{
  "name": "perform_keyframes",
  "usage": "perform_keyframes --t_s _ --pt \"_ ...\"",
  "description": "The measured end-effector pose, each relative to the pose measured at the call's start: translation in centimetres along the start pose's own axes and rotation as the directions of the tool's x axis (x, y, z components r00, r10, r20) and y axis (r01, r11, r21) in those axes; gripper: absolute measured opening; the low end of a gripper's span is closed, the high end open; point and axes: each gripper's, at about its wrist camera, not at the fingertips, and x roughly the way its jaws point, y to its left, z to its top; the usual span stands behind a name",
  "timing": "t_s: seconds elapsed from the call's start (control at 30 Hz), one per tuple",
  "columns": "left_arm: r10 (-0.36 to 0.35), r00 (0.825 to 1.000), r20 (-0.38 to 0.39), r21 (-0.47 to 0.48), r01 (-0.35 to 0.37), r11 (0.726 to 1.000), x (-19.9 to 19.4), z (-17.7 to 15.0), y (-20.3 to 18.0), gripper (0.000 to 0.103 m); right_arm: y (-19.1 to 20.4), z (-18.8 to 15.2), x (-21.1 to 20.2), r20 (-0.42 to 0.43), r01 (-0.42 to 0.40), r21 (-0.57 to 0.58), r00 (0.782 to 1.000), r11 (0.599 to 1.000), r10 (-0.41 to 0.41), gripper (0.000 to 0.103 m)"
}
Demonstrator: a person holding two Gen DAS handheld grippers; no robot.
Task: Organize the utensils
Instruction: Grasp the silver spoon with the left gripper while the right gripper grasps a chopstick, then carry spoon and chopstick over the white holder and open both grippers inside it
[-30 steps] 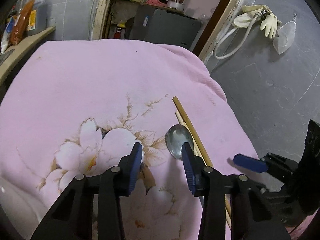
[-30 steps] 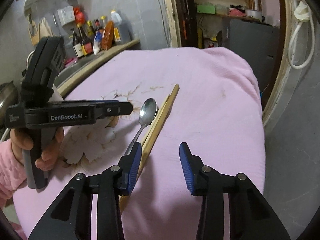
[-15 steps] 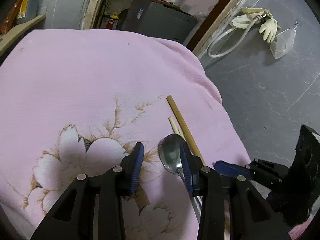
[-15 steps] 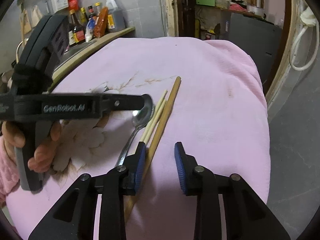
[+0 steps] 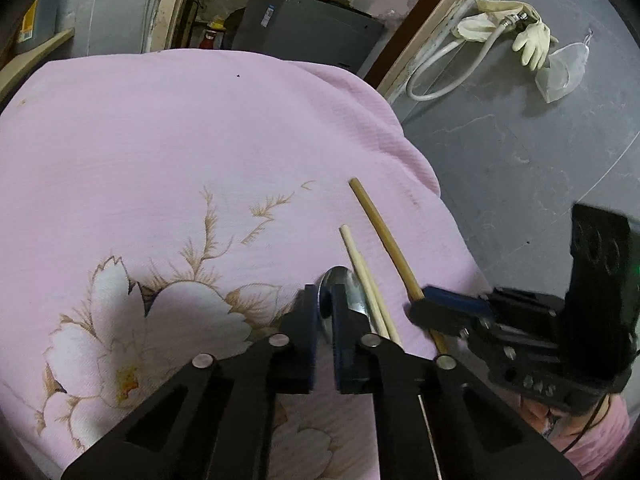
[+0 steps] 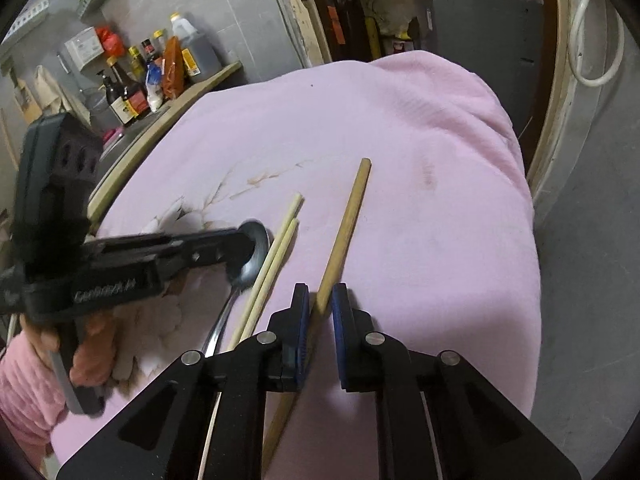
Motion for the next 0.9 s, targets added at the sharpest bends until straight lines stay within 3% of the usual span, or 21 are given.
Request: perform_keyframes --t_s 0.23,0.37,0.47,0.63,0.73,0.83,0.9 --pt "0.041 0.998 0.043 0.038 -0.042 0.998 -0.5 -0.3 -1.3 0.000 -2.4 2.6 2.0 -0.065 -0.100 0.153 0.992 0.983 0.111 0.006" --pt "0.098 0.991 0.093 0.067 -0.105 0.992 -1.7 -0.9 -2.5 0.000 -2.1 2.1 1.7 -0.036 -0.075 0.179 0.996 0.981 0.083 0.007" --pt "0.142 0.980 0.142 0.099 -0.157 0.983 -3.0 -1.6 -3.7 0.000 -1.2 1.4 0.7 0.022 -0.070 0.162 0.997 0.984 0.068 0.005" --pt "0.194 0.943 0.271 0.128 -0.235 0.963 -6.0 -3.2 -5.7 0.000 0.6 -0.5 -2.2 0.176 -0.067 0.106 0.983 0.992 0.048 0.005" --pt "0.204 0.919 0.337 0.113 -0.255 0.960 -8.2 -4.1 -6.2 0.000 2.0 -1.8 -4.1 0.275 -0.028 0.065 0.961 0.998 0.009 0.005" --pt "0.212 0.896 0.391 0.101 -0.270 0.958 -10.3 -4.8 -6.7 0.000 4.0 -3.3 -6.6 0.415 -0.016 0.008 0.910 1.000 0.011 0.005" --pt "0.219 0.875 0.432 0.092 -0.284 0.954 -11.9 -5.2 -7.1 0.000 5.6 -4.2 -8.3 0.520 -0.002 -0.027 0.854 1.000 0.015 0.005"
